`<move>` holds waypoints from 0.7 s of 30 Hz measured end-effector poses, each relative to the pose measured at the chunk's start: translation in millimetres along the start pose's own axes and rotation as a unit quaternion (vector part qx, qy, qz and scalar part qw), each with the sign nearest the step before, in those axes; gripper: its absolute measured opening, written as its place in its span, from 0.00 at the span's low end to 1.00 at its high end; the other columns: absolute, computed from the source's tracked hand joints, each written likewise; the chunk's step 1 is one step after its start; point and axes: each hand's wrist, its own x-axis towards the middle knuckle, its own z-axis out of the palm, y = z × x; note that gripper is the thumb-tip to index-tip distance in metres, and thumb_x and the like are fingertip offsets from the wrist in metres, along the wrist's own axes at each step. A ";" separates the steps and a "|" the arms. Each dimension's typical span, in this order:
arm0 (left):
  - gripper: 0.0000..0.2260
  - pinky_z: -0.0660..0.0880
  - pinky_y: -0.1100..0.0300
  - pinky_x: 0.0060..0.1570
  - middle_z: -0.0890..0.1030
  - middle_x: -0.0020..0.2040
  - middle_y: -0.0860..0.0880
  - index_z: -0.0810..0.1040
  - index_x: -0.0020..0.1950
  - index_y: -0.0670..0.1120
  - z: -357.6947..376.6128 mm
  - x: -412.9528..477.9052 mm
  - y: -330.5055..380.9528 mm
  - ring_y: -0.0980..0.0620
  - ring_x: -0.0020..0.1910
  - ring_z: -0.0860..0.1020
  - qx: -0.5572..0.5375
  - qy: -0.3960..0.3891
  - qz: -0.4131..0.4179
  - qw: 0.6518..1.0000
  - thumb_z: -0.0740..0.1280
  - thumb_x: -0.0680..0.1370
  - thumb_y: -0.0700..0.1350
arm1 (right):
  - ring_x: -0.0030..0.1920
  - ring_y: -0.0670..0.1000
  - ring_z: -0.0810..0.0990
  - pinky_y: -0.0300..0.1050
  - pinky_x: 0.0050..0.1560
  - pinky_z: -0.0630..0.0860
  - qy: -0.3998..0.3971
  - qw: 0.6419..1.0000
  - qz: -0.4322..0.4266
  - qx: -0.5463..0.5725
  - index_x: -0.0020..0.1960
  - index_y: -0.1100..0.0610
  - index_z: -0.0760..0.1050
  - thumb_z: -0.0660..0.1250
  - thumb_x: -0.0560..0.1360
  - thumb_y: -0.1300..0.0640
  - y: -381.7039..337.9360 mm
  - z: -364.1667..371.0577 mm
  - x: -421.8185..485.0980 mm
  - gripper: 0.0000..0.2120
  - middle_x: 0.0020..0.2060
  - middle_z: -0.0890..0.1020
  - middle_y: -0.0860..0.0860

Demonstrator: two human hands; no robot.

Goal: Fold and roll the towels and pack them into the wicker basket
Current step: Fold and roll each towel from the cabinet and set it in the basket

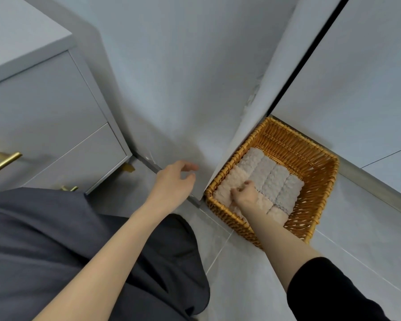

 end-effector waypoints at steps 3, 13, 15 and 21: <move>0.11 0.65 0.64 0.55 0.75 0.60 0.56 0.75 0.61 0.51 0.7 -0.5 0.2 0.58 0.58 0.70 -0.001 -0.002 -0.001 1.000 0.60 0.80 0.42 | 0.68 0.56 0.66 0.54 0.67 0.70 0.034 0.984 -0.142 -0.097 0.74 0.57 0.58 0.68 0.71 0.67 -2.4 -1.5 -2.1 0.35 0.71 0.60 0.57; 0.11 0.65 0.56 0.66 0.75 0.63 0.55 0.75 0.60 0.53 2.6 3.0 0.4 0.50 0.69 0.66 0.001 -0.004 -0.002 1.000 0.59 0.80 0.43 | 0.72 0.62 0.57 0.52 0.71 0.58 -0.086 0.929 -0.188 -0.306 0.72 0.57 0.63 0.71 0.71 0.55 -8.7 2.5 8.1 0.32 0.75 0.57 0.55; 0.11 0.65 0.56 0.66 0.74 0.64 0.54 0.75 0.60 0.53 2.2 4.1 -0.9 0.49 0.69 0.66 0.002 -0.005 -0.005 1.000 0.59 0.80 0.43 | 0.71 0.62 0.57 0.53 0.70 0.61 -0.093 0.927 -0.175 -0.318 0.72 0.57 0.62 0.69 0.72 0.56 -10.8 6.3 8.9 0.31 0.76 0.56 0.54; 0.11 0.67 0.54 0.66 0.75 0.63 0.54 0.75 0.61 0.52 -0.3 0.6 -0.8 0.49 0.67 0.68 0.002 0.000 -0.004 1.000 0.59 0.80 0.42 | 0.70 0.63 0.61 0.51 0.68 0.64 -0.097 0.919 -0.178 -0.337 0.74 0.58 0.59 0.63 0.74 0.60 -17.7 5.5 2.3 0.29 0.76 0.54 0.54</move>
